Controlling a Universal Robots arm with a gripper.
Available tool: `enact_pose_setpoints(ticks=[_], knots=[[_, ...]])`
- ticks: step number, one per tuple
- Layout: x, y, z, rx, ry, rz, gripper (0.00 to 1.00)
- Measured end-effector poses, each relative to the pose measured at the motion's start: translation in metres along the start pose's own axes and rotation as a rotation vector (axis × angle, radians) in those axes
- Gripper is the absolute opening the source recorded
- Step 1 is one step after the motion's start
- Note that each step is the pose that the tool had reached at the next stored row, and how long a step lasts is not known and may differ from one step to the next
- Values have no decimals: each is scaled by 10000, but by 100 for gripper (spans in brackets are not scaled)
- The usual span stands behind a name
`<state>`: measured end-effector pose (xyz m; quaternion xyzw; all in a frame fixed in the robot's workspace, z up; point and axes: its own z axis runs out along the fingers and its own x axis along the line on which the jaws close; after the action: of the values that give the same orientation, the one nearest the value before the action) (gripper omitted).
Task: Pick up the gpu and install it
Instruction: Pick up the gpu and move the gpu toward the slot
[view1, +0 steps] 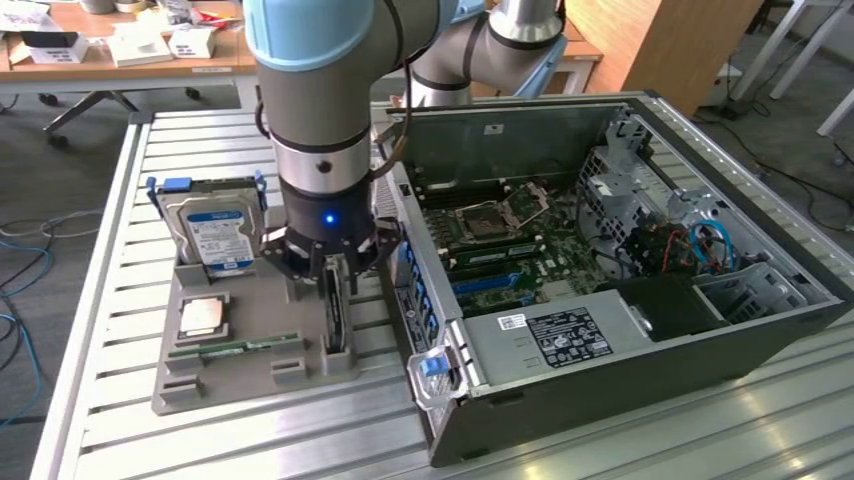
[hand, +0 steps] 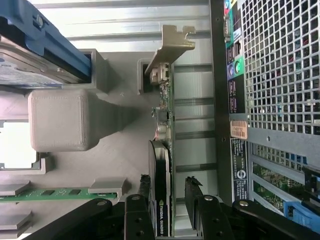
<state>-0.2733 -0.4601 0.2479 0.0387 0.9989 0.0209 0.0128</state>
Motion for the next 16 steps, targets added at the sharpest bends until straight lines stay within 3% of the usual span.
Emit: enact_pose_setpoints(ticks=[4, 10, 16], knots=[[7, 52, 10, -1, -2, 0, 42], [23, 61, 99, -2, -18, -3, 42], [25, 63, 116, 0, -17, -1, 42]])
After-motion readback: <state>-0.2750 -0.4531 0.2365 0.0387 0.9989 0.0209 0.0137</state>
